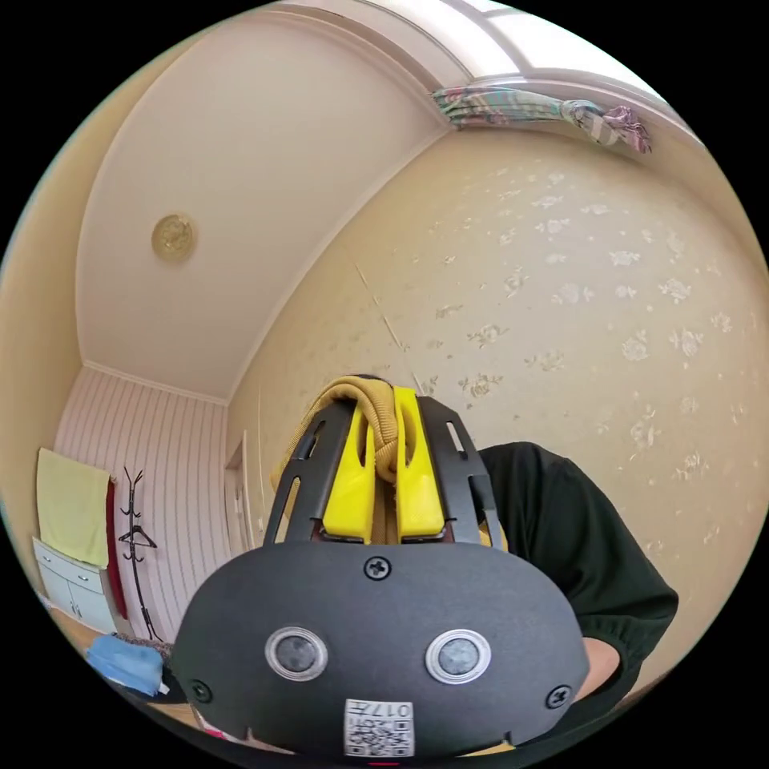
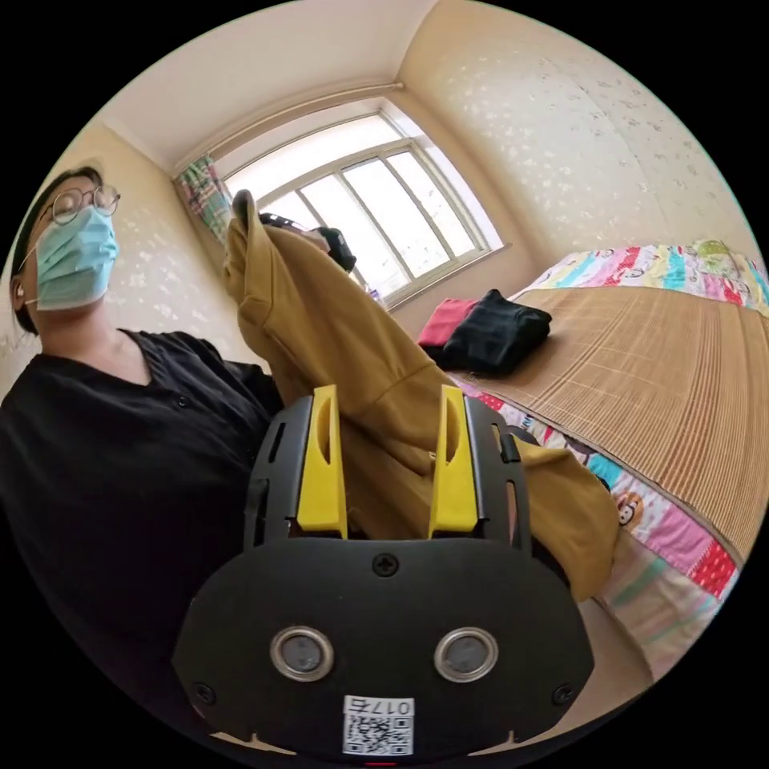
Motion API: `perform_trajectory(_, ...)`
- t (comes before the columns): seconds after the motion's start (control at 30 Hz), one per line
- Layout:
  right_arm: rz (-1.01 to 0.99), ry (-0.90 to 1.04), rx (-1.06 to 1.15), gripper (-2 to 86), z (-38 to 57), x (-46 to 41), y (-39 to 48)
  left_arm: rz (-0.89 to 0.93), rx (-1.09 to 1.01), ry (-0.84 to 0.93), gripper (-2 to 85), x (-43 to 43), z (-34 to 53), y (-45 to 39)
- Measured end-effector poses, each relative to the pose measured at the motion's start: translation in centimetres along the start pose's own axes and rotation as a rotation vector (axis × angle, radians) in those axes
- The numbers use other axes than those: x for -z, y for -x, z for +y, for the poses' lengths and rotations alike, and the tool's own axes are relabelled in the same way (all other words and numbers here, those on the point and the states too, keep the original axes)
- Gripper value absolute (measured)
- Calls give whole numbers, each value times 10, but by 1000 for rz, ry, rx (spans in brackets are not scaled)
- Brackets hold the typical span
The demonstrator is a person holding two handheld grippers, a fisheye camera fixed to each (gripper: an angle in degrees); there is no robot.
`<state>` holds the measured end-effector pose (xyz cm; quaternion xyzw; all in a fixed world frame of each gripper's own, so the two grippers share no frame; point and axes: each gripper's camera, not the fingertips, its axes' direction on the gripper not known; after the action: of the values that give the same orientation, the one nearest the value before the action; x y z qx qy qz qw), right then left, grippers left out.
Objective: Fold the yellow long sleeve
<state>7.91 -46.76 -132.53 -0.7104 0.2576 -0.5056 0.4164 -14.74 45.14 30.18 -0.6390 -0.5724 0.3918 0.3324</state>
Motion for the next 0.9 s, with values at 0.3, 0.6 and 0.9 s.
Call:
perform_trajectory(0.3, 152, 188, 380, 128, 11, -125, 111, -115, -3, -36, 34, -31, -11, -25)
perform_trajectory(0.6, 705, -227, 226, 23, -34, -54, 144, -512, 160, 48, 30, -25, -63, -32)
perform_trajectory(0.9, 800, -555, 526, 18, -138, 73, 283, -1183, 190, 522, 20, -109, -140, -30)
